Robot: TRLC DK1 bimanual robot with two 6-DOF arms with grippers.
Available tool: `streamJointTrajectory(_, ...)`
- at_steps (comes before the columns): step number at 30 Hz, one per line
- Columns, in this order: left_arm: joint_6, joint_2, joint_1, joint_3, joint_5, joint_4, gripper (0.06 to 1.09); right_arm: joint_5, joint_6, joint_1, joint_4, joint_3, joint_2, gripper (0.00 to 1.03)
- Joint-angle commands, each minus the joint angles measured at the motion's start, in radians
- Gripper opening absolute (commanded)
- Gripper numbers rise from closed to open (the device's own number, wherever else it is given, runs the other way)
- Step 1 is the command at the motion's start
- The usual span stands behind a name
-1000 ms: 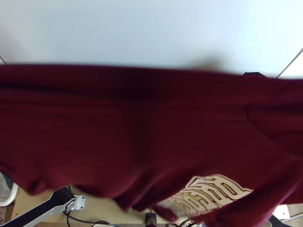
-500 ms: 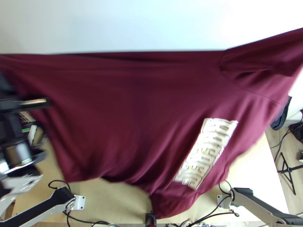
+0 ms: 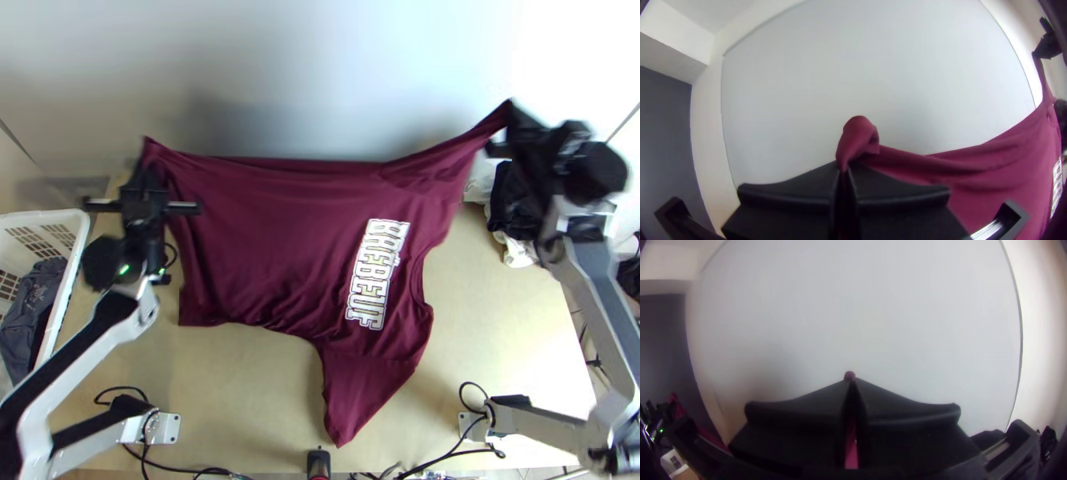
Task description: Fold the t-shirt
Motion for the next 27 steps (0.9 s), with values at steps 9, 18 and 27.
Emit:
streamJointTrajectory(9, -0.148, 0.592, 0.217, 0.216, 0.085, 0.080, 0.09, 0.087, -0.087, 0.037, 0.163, 0.162, 0.513, 0.03)
streamJointTrajectory(18, -0.118, 0.885, 0.251, 0.550, 0.108, 0.074, 0.09, 0.155, -0.098, 0.047, 0.143, 0.474, 0.755, 0.03)
streamJointTrajectory(27, -0.087, 1.077, 0.243, 0.716, 0.108, 0.066, 0.09, 0.193, -0.116, 0.050, 0.127, 0.555, 0.858, 0.03)
